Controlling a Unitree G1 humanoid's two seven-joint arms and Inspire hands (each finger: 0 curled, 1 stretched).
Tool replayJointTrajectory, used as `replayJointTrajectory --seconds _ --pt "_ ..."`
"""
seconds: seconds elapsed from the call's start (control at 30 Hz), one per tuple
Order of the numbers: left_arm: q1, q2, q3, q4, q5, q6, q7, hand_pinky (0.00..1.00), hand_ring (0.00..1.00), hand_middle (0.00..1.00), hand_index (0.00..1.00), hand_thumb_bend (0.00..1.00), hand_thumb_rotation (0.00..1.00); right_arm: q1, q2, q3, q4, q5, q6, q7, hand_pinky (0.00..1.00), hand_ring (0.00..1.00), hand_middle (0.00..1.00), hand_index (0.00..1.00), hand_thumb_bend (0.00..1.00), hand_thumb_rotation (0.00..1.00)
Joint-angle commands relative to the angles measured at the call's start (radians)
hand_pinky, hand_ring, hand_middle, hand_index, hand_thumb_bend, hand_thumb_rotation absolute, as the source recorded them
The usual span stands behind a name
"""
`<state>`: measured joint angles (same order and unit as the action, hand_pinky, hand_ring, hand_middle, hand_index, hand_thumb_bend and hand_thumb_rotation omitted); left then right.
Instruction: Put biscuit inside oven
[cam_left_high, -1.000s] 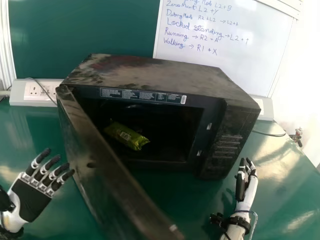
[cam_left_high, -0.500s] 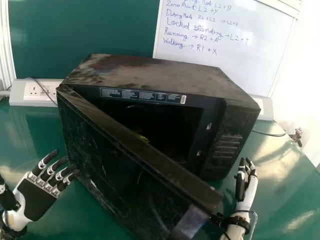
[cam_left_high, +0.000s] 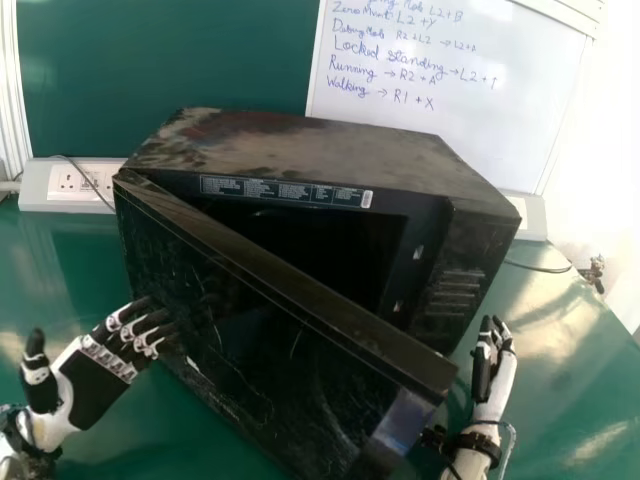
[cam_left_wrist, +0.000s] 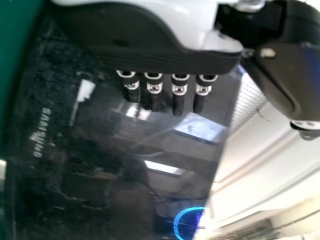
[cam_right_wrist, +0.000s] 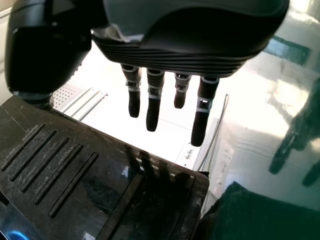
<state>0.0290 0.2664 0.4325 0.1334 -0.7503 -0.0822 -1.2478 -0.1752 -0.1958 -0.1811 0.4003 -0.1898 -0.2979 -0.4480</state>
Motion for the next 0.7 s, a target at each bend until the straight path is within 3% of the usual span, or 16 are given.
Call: replayJointTrajectory --seconds 0.0,0.1,0.13,0.33,0.43,0.47,0.5,0.57,0.67 --pt "-0.009 0.007 -0.027 -0.011 0.030 -0.006 0.029 0.04 0.33 0.44 0.40 0.00 0.21 0.010 0.014 -0.005 0.009 -0.002 0.002 -0.010 0.62 0.73 0.82 0.89 0.83 1.00" --pt "-0.027 0.024 -0.046 -0.003 0.057 -0.010 0.056 0.01 0.48 0.64 0.63 0.00 0.06 0.011 0.018 -0.008 0.006 0.003 0.007 -0.014 0.61 0.73 0.82 0.89 0.84 1.00" --pt "-0.032 0.026 -0.050 -0.001 0.061 -0.012 0.063 0.00 0.59 0.73 0.71 0.00 0.02 0.011 0.019 -0.008 0.005 0.004 0.007 -0.012 0.61 0.73 0.82 0.89 0.83 1.00" --pt "-0.069 0.041 -0.082 0.005 0.089 0.004 0.112 0.00 0.82 0.85 0.80 0.00 0.00 0.012 0.021 -0.008 0.004 0.001 0.010 -0.011 0.63 0.74 0.82 0.89 0.83 1.00" --pt "-0.102 0.053 -0.104 0.018 0.125 -0.010 0.130 0.00 0.85 0.88 0.81 0.00 0.00 0.009 0.021 -0.008 0.008 -0.002 0.014 -0.015 0.64 0.75 0.83 0.89 0.82 1.00" --pt "-0.114 0.056 -0.111 0.023 0.133 -0.009 0.135 0.37 0.86 0.89 0.82 0.00 0.00 0.009 0.021 -0.008 0.009 -0.001 0.013 -0.015 0.66 0.76 0.84 0.90 0.82 1.00" --pt "-0.126 0.059 -0.119 0.026 0.140 -0.006 0.141 0.51 0.86 0.89 0.82 0.00 0.00 0.009 0.022 -0.009 0.009 0.001 0.011 -0.014 0.66 0.76 0.84 0.90 0.82 1.00" --pt "-0.147 0.064 -0.136 0.033 0.158 -0.009 0.152 0.61 0.85 0.89 0.82 0.00 0.00 0.009 0.023 -0.009 0.009 0.004 0.009 -0.013 0.64 0.75 0.82 0.89 0.82 1.00" --pt "-0.168 0.060 -0.157 0.042 0.174 -0.010 0.170 0.64 0.86 0.89 0.82 0.00 0.00 0.008 0.021 -0.007 0.010 -0.006 0.013 -0.020 0.65 0.76 0.83 0.89 0.82 1.00"
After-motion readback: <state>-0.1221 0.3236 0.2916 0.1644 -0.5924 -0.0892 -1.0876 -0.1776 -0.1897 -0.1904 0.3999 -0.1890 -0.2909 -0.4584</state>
